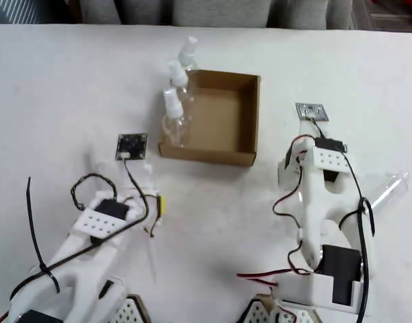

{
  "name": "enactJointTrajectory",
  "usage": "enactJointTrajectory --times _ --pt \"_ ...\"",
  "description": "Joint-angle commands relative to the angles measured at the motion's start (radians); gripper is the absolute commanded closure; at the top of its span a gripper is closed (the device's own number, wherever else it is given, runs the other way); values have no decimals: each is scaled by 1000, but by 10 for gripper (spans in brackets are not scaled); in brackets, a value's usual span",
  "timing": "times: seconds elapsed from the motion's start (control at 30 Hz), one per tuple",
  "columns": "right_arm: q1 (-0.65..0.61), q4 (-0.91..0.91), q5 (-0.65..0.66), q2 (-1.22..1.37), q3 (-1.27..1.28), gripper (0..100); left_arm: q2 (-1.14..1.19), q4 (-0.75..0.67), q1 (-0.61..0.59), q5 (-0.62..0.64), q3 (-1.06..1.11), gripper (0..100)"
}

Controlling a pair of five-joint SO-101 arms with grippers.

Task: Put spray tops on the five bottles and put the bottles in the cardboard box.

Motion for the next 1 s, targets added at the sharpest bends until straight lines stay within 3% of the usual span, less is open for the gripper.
enactJointTrajectory --times 0.0,0.67,0.97 --pt "-5 -5 35 28 -49 745 -30 -20 -7 -11 -9 979" --pt "10 62 250 82 -112 747 -30 -18 -7 -11 -9 979" --pt "10 48 256 85 -91 748 -30 -20 -7 -11 -8 979"
